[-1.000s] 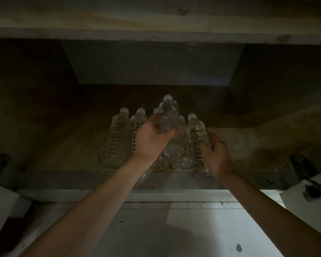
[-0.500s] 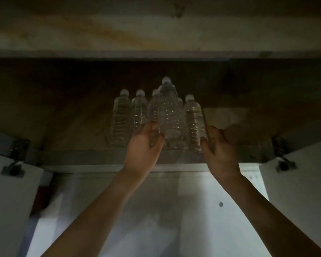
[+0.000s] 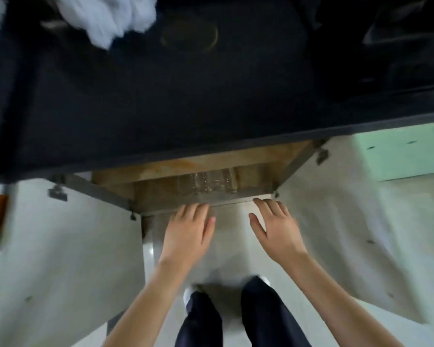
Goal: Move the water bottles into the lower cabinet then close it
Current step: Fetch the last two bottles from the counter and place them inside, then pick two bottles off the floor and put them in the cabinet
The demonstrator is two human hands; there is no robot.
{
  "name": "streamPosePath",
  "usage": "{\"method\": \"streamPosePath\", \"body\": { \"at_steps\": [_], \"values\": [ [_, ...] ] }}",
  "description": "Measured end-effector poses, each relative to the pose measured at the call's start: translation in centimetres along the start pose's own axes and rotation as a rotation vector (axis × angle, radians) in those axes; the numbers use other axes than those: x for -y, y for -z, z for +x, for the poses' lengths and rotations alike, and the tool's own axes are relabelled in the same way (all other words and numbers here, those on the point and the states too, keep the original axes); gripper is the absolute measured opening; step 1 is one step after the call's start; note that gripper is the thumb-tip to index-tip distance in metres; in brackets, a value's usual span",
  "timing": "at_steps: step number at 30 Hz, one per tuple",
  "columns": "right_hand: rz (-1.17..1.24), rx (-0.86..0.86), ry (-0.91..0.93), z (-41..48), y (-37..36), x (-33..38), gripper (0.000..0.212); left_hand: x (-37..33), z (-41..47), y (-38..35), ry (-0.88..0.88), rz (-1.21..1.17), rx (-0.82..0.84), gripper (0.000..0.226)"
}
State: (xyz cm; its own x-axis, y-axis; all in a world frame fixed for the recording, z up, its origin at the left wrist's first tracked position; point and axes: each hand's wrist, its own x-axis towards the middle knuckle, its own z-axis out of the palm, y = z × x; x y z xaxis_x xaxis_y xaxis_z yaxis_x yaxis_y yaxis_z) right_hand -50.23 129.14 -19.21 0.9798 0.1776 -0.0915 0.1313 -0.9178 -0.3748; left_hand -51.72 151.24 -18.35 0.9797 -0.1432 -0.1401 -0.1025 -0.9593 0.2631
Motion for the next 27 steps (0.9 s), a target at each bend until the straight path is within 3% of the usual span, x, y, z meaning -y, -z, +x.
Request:
{"method": "streamPosePath", "body": {
  "at_steps": [6,12,17,24,27],
  "values": [
    [-0.047,-0.039,0.031,-6.3,18.7,5.3,0.059,-7.5,-5.5,18.8,-0.107,-0.052,-0.138,0.056],
    [-0.121,-0.286,0.004,-12.5,27.2,7.6,0.056,-9.9,-8.6,27.2,-0.367,-0.075,-0.277,0.055],
    [-0.099,-0.407,-0.329,-22.0,25.0,7.9,0.056,-9.9,-10.9,26.5,-0.491,-0.108,-0.196,0.054],
    [0.001,-0.269,-0.769,-35.0,17.7,8.4,0.062,-11.5,-14.9,18.8,-0.618,0.022,0.146,0.060],
    [0.013,-0.326,-0.870,-38.5,18.8,7.0,0.060,-14.6,-15.3,17.7,-0.669,0.016,0.212,0.064]
  ]
}}
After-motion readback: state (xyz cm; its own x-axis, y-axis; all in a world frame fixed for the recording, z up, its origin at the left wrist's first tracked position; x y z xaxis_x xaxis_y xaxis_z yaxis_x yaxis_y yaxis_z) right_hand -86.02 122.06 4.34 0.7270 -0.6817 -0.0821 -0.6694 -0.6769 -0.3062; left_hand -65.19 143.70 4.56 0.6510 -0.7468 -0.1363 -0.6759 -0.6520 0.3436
